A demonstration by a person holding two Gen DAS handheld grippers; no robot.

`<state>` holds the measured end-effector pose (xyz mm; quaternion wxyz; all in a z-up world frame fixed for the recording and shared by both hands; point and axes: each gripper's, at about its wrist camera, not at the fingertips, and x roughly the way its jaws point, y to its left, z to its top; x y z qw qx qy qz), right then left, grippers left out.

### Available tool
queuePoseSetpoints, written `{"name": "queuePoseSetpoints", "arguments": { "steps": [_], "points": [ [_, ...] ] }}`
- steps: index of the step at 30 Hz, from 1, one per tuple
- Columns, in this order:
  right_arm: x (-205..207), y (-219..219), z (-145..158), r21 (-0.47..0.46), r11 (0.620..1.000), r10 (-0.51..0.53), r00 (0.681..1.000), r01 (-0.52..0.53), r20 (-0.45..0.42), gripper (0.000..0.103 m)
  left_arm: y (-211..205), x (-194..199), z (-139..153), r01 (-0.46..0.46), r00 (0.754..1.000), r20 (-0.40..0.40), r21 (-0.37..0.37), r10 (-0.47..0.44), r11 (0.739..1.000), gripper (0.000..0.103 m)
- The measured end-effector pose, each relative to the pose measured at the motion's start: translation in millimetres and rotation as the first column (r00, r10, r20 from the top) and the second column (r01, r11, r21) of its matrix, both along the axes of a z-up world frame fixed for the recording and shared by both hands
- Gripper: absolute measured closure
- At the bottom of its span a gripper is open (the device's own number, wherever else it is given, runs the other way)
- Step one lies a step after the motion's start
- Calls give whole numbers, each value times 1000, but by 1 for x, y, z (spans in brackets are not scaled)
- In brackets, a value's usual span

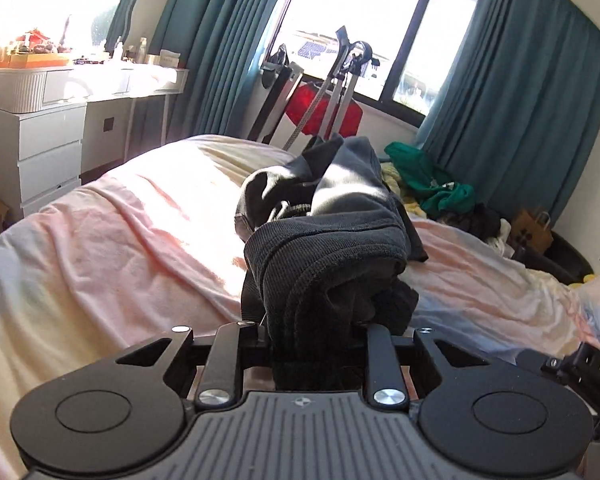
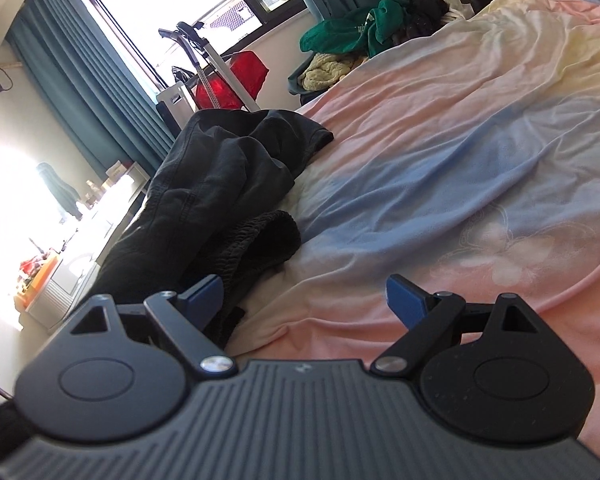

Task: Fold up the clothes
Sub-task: 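Grasp the sweatpants waistband with the left tool while the right tool releases, then lift the sweatpants by the waistband with the left tool and lay them flat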

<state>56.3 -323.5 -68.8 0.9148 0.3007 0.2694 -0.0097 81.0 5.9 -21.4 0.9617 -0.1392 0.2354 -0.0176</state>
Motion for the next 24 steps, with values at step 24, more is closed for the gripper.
{"name": "queuePoseSetpoints", "arguments": {
  "steps": [24],
  "points": [
    [50,24,-39,-32,995,94,992,-97,-87,13,256,205,-16,-537,841,-113,-40,530,843,75]
  ]
}}
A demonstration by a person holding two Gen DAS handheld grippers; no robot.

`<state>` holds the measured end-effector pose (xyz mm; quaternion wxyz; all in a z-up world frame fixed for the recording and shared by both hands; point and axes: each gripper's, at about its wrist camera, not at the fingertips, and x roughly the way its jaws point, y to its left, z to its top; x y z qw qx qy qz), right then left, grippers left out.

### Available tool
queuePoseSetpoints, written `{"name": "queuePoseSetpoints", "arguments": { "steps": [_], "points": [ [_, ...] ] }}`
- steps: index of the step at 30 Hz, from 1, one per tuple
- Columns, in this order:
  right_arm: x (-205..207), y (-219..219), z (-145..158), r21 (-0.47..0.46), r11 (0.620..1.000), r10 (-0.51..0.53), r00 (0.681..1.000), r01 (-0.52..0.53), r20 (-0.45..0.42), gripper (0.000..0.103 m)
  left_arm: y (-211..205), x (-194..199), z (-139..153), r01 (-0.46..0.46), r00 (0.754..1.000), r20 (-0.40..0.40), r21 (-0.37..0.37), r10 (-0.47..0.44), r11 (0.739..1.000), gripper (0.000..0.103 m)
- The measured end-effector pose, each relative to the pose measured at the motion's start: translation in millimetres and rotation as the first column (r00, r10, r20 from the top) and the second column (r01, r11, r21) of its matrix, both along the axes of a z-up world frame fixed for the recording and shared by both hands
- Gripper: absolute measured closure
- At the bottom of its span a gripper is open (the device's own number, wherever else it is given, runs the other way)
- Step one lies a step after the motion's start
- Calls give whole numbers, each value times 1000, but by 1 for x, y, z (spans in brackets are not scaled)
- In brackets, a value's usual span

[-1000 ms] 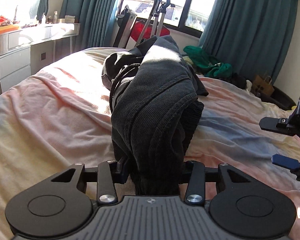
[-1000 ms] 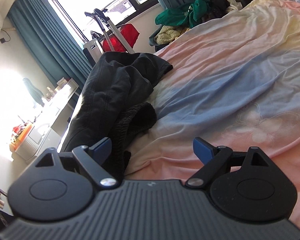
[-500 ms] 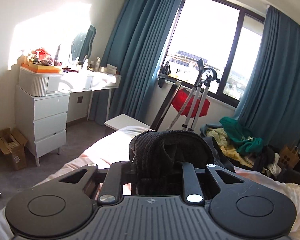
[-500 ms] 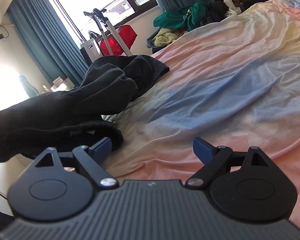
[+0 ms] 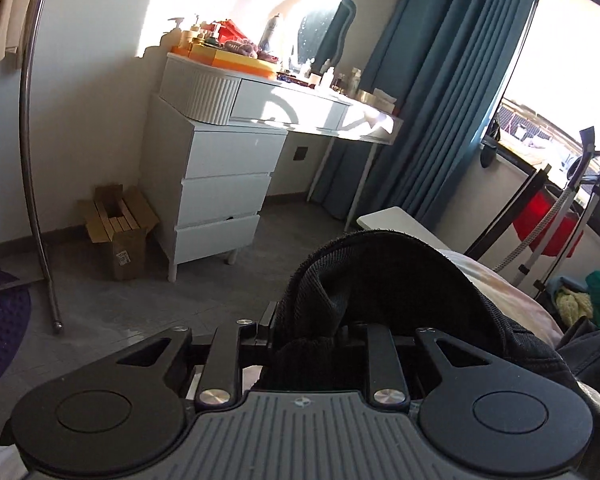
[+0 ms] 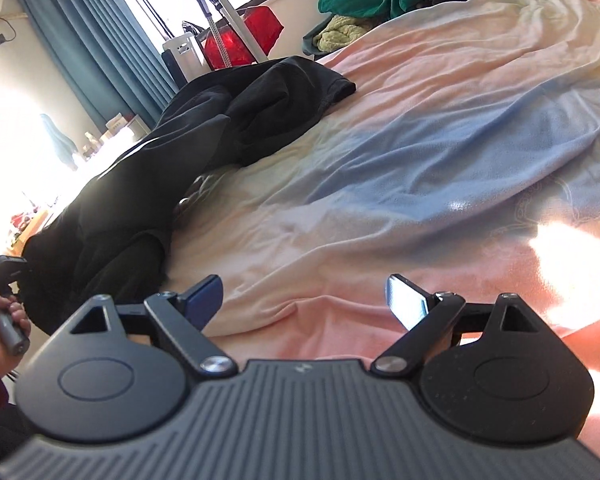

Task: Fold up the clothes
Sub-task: 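Lift the sweatpants by the waistband with the left tool and lay them flat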

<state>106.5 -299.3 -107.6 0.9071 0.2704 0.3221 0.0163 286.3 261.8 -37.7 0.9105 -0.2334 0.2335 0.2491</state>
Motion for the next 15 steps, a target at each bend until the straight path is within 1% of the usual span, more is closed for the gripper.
{"name": "queuePoseSetpoints", "arguments": {
  "steps": [2,3,4,5,7,9,11,12,14,15],
  "points": [
    [7,1,-6,0,1000,4,1000,-4,-15,13,2,-9,0,18,1000,8,12,-18,1000,63],
    [8,0,-8,4,1000,2,1000,-2,-19,13,4,-17,2,33,999,15,12,-33,999,42],
    [10,0,-9,8,1000,0,1000,0,-23,13,2,-28,5,43,999,19,10,-43,999,25],
    [10,-1,-8,12,1000,-1,1000,2,-22,13,-3,-42,7,49,999,20,12,-49,999,20],
    [9,-1,-7,19,1000,-3,1000,4,-20,13,-11,-68,10,62,998,18,8,-62,998,18],
    [5,-1,-4,25,1000,-2,1000,3,-12,13,-20,-91,11,92,996,17,-39,-91,995,17],
    [-1,-1,1,28,1000,1,1000,-1,2,13,-31,-115,10,131,991,20,-102,-130,986,17],
    [-5,0,4,28,1000,3,1000,-4,9,13,-39,-126,7,159,987,23,-144,-157,977,17],
    [-12,0,9,29,1000,9,1000,-9,23,13,-60,-146,-3,234,972,58,-235,-227,943,17],
    [-15,1,11,30,999,15,1000,-16,28,13,-72,-150,-7,264,964,66,-261,-256,928,19]
  ]
}}
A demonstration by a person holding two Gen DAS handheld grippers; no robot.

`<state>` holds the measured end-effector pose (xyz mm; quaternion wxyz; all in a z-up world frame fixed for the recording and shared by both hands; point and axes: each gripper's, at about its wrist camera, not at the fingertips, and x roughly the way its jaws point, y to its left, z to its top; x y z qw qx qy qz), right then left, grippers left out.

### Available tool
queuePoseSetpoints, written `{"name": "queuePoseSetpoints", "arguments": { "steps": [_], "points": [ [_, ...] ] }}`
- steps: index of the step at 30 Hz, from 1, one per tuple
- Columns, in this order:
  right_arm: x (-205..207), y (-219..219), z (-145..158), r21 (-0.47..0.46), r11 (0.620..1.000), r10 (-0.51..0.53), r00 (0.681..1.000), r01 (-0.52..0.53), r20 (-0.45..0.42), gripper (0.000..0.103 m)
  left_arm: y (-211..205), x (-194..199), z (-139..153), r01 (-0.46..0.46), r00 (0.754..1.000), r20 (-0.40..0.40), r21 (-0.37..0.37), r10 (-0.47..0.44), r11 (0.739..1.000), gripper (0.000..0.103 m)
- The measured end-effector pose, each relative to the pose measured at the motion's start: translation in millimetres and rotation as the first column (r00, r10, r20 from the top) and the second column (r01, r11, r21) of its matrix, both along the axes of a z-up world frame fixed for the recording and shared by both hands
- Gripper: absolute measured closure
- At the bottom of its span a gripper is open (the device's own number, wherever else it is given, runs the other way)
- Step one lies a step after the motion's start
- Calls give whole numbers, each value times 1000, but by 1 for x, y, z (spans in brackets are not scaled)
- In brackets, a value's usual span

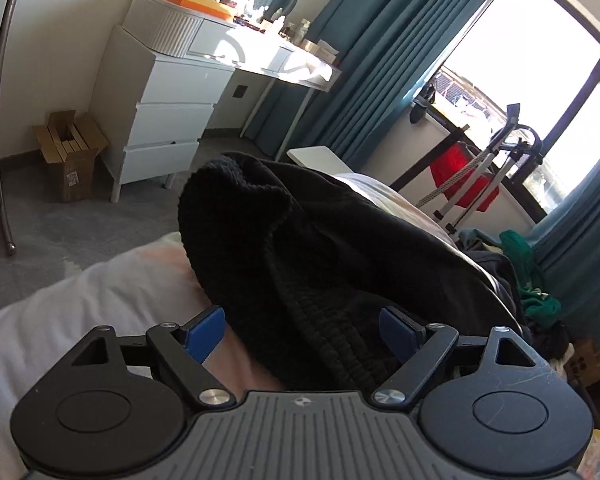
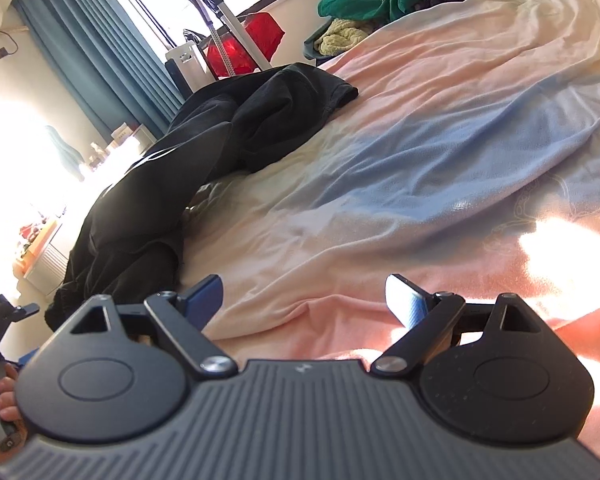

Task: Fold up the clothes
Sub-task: 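Lift the sweatpants by the waistband with the left tool and lay them flat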

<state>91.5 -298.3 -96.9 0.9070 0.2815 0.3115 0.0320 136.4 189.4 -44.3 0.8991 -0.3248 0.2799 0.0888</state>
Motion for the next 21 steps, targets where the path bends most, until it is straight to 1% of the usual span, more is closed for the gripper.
{"name": "queuePoseSetpoints", "arguments": {
  "steps": [2,4,7,8,9,10,13,15,17,18,20,21],
  "points": [
    [-6,1,3,3,1000,13,1000,-13,10,13,-25,-4,-5,60,998,-15,-22,-60,998,22],
    [-13,3,7,6,1000,26,999,-26,20,13,-53,-3,-10,140,990,-32,-16,-141,990,23],
    [-17,3,8,-2,1000,25,999,-25,22,13,-86,4,-25,219,973,-83,51,-214,974,25],
    [-17,2,8,-2,1000,20,1000,-20,22,13,-90,7,-31,227,971,-96,59,-221,972,25],
    [-16,1,6,1,1000,14,1000,-14,17,13,-92,11,-38,232,969,-102,51,-226,971,30],
    [-14,0,4,4,1000,8,1000,-8,12,13,-92,16,-45,231,969,-101,28,-227,972,38],
    [-10,0,-2,12,1000,2,1000,-2,2,13,-86,35,-62,212,973,-77,-63,-216,975,50],
    [-7,0,-7,18,1000,1,1000,-1,-3,13,-91,43,-65,223,973,-44,-68,-226,972,50],
    [-4,0,-12,24,1000,0,1000,0,-9,13,-98,52,-67,238,971,-27,-35,-239,971,49],
    [-2,1,-14,27,1000,0,1000,1,-11,13,-101,56,-69,244,969,-18,-18,-245,970,51],
    [1,1,-19,33,999,-1,1000,2,-17,13,-108,60,-71,246,969,-19,43,-246,968,70],
    [3,1,-22,36,999,-1,1000,2,-19,13,-111,61,-71,250,968,-20,75,-249,965,87]
  ]
}}
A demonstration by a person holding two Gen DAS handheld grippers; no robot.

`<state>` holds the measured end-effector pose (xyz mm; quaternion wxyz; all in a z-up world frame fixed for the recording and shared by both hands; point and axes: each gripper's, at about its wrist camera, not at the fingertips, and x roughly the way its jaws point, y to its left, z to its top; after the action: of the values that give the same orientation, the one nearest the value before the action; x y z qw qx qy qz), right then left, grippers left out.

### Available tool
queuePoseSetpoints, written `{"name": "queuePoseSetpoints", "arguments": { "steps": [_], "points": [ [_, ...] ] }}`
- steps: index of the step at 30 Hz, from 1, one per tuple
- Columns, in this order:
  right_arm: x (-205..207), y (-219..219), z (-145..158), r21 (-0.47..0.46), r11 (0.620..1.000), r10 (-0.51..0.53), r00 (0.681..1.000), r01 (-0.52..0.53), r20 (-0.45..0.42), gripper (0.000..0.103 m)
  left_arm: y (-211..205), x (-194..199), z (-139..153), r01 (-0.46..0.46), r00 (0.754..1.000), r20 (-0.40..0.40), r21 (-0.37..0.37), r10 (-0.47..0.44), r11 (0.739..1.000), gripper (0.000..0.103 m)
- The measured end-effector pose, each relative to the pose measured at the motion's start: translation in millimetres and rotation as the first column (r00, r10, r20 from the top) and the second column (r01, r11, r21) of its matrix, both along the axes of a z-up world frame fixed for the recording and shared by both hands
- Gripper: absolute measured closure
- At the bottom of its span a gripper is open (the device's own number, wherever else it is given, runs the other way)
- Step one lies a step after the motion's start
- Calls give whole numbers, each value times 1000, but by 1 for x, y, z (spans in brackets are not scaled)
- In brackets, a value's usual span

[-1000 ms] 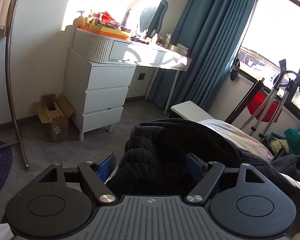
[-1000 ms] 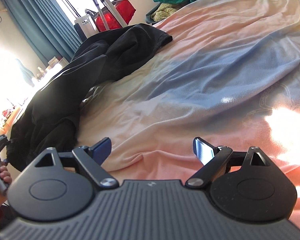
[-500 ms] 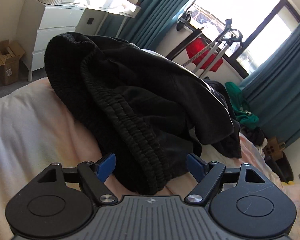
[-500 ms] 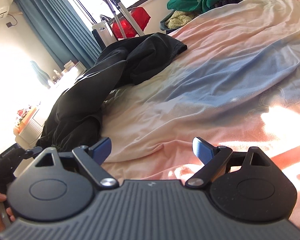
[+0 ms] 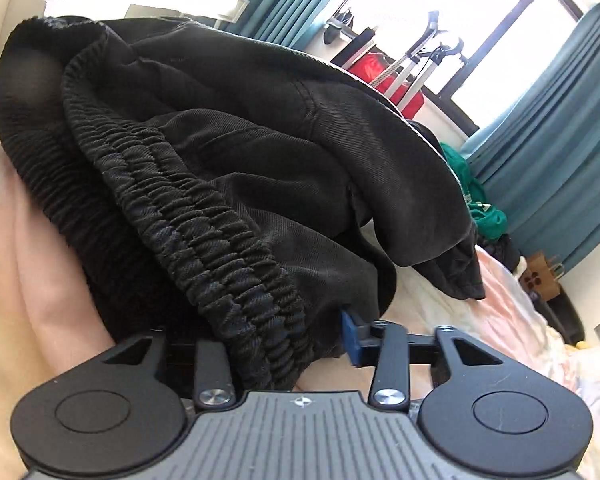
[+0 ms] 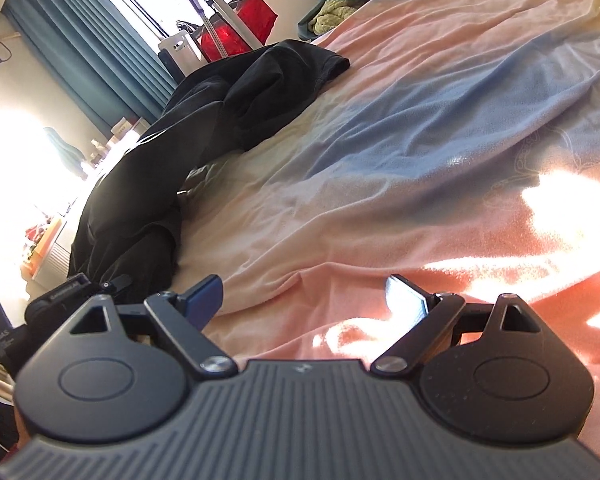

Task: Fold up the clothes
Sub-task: 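Lift the sweatpants by the waistband with the left tool and lay them flat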

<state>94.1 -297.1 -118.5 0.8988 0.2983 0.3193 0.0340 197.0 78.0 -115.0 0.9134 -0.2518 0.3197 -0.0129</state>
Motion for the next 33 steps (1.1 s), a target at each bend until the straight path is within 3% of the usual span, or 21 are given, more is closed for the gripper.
{"name": "queuePoseSetpoints", "arguments": {
  "steps": [3,6,9,12,15,18,21,23,25,29,32,33],
  "points": [
    [2,0,-2,-8,1000,-11,1000,11,7,13,1,-6,6,-3,999,38,-3,3,1000,92],
    [-2,-1,4,-39,999,-34,999,36,39,13,8,-29,37,-46,991,128,6,45,999,93],
    [-5,-2,10,-70,996,-57,996,62,70,13,15,-60,79,-91,968,240,42,79,995,94],
    [-8,-3,17,-100,991,-79,992,89,103,13,37,-93,114,-139,940,317,20,126,990,94],
    [-12,-3,23,-129,985,-99,986,117,136,13,62,-129,138,-144,921,368,23,126,989,95],
    [-15,-4,29,-157,977,-118,978,145,169,13,84,-166,155,-115,924,375,72,80,991,95],
    [-18,-4,32,-167,974,-123,975,155,185,13,105,-199,163,-91,952,303,133,47,987,94],
    [-19,-4,32,-156,977,-114,978,142,177,13,121,-210,154,-62,984,177,157,34,986,94],
    [-20,-3,32,-145,981,-104,980,129,169,13,138,-214,133,-25,999,24,153,22,988,91],
    [-22,-1,31,-123,987,-83,985,103,154,13,153,-210,98,24,985,-170,110,-5,994,88],
    [-24,0,31,-106,991,-68,987,83,143,13,145,-210,97,32,980,-200,141,-3,989,78],
    [-25,0,30,-100,992,-62,988,77,140,13,142,-211,99,34,979,-206,159,0,987,70]
  ]
}}
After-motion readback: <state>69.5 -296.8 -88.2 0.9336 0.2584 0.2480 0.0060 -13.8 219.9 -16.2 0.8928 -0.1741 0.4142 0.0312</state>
